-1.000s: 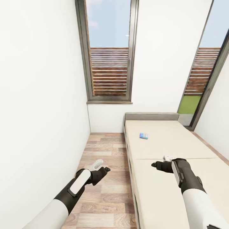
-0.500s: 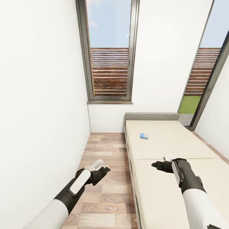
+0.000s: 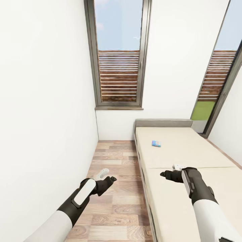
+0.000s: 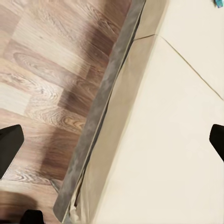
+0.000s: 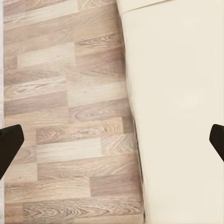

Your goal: Put all the toys in the child's room - the three board games (two on the bed and one on the table), the two jigsaw puzzles on the table, and the tennis ball on the table - inside the toy box on the table in the child's room.

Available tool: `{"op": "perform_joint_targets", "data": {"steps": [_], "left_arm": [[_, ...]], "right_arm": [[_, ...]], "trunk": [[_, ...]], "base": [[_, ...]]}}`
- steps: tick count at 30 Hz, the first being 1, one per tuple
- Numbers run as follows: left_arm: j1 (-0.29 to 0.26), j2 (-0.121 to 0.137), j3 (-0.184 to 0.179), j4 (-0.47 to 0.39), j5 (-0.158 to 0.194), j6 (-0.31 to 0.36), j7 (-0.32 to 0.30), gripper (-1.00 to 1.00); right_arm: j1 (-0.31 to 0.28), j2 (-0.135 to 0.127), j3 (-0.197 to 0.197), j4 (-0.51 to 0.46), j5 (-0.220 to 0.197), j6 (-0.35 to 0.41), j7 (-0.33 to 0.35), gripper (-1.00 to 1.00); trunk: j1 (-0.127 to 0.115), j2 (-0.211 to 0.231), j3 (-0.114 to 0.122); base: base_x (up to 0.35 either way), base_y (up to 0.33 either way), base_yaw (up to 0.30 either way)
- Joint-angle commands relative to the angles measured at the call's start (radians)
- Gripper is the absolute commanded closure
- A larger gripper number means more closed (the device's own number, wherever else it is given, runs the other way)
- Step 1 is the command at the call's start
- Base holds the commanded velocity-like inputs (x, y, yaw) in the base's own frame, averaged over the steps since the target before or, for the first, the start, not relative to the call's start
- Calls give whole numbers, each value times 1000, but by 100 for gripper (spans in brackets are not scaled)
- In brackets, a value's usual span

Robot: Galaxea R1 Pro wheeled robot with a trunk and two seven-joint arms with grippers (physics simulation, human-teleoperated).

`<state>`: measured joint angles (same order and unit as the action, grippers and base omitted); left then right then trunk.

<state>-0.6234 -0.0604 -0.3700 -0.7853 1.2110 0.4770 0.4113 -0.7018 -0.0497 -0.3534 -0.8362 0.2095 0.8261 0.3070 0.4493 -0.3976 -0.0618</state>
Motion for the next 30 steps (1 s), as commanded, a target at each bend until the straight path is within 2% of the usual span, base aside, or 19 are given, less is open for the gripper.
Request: {"op": "perform_joint_targets", "data": {"steps": [1, 10, 30], "left_arm": [[-1, 1, -2, -2, 10, -1, 9, -100], [-1, 1, -2, -2, 11, -1, 9, -100], [-1, 1, -2, -2, 12, -1, 9, -100]], "right_arm": [[-1, 1, -3, -1, 11, 4, 9, -100], [-2, 0, -3, -1, 11, 5, 9, -100], [-2, -1, -4, -1, 11, 5, 9, -100]], "trunk": [[1, -2, -2], [1, -2, -2], [1, -2, -2]], "base": [[0, 247, 0], [0, 138, 0], [0, 14, 0]]}}
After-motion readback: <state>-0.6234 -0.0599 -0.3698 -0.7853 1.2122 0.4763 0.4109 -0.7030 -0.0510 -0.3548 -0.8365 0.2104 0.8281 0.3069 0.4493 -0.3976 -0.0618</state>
